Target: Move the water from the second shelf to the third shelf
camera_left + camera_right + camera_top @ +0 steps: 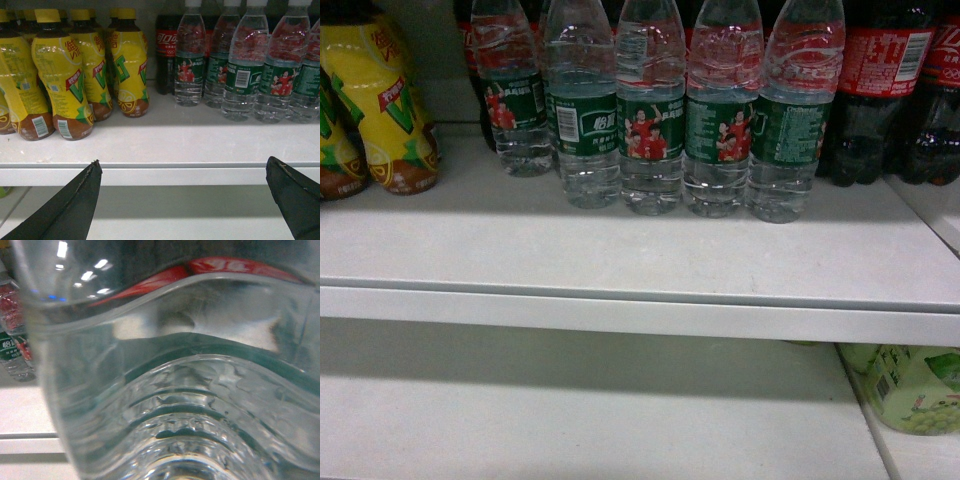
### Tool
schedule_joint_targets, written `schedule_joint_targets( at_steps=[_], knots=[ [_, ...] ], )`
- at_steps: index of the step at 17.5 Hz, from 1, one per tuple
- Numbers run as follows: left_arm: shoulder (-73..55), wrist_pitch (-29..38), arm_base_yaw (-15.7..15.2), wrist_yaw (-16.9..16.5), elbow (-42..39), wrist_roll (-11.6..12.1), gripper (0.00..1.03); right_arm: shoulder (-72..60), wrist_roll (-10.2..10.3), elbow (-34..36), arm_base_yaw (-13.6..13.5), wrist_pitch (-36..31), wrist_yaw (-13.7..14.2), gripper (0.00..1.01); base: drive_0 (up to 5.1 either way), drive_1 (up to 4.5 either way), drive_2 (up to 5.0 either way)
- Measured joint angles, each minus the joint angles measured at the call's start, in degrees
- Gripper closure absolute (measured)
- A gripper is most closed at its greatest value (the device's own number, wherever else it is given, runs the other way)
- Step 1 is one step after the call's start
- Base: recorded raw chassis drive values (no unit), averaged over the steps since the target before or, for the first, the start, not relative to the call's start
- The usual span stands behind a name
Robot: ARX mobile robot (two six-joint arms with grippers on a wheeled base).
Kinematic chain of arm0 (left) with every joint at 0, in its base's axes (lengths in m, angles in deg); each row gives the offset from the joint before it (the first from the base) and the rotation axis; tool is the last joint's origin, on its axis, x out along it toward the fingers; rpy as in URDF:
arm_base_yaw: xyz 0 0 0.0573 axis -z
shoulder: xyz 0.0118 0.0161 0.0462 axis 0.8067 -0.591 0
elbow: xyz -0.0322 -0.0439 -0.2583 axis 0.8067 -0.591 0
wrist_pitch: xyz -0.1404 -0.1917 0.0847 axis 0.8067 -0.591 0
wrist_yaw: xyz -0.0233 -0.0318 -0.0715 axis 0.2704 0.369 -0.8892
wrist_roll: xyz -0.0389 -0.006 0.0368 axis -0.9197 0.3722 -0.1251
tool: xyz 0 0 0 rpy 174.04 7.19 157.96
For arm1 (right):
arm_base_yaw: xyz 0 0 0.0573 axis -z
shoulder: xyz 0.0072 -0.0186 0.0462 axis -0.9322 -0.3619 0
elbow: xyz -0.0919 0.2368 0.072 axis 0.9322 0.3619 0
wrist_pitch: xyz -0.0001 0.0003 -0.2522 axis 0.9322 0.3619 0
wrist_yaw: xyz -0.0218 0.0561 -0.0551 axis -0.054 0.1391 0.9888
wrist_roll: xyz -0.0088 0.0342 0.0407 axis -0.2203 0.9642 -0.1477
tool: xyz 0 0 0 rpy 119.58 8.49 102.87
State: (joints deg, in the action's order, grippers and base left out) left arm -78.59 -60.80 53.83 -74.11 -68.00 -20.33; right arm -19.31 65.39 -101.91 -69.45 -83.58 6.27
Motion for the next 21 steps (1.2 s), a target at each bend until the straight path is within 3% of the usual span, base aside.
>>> schedule_joint_targets(
  at_steps=[21],
  knots=[
    [0.00, -0.02, 0.00, -0.04, 0.00, 0.02, 0.05, 0.00, 0.00, 0.00, 0.00, 0.00, -0.22, 0.61, 0.0, 0.00, 0.0]
  ],
)
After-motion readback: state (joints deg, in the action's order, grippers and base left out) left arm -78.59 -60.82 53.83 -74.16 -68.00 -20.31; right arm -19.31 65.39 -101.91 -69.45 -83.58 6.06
